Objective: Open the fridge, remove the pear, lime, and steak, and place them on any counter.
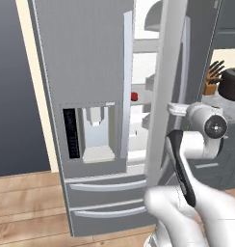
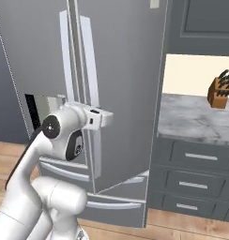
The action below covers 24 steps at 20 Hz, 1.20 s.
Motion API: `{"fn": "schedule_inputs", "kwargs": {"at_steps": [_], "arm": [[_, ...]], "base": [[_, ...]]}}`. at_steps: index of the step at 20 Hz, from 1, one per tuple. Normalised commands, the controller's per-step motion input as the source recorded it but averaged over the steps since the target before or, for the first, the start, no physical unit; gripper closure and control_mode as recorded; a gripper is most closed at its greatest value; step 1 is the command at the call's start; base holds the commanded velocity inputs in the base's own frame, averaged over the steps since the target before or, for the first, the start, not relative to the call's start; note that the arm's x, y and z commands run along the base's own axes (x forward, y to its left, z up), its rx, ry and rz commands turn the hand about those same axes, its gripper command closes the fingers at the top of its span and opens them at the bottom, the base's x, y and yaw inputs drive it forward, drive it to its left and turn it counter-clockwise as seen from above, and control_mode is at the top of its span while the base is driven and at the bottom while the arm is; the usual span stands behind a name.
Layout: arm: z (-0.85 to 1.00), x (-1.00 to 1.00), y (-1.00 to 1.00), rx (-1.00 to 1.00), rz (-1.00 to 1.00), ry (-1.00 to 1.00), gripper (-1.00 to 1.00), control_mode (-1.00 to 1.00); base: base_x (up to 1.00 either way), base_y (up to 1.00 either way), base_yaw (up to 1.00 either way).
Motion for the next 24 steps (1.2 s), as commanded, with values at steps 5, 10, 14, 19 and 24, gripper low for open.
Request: {"fn": "schedule_inputs", "kwargs": {"at_steps": [5, 10, 14, 19, 24], "arm": [[0.28, -1.0, 0.68, -0.01, 0.02, -0.13, -1.0, -1.0], [0.23, -0.52, 0.98, -0.13, 0.03, -0.01, -1.0, -1.0], [0.0, 0.67, 0.4, -0.16, -0.1, 0.03, -1.0, -1.0], [0.0, 0.99, 0.17, -0.15, -0.16, 0.09, -1.0, -1.0], [-0.01, 1.0, 0.36, -0.18, -0.14, 0.17, -1.0, -1.0]], "base": [[0.0, 0.0, 0.0], [0.0, 0.0, 0.0], [0.0, 0.0, 0.0], [0.0, 0.0, 0.0], [0.0, 0.0, 0.0]]}}
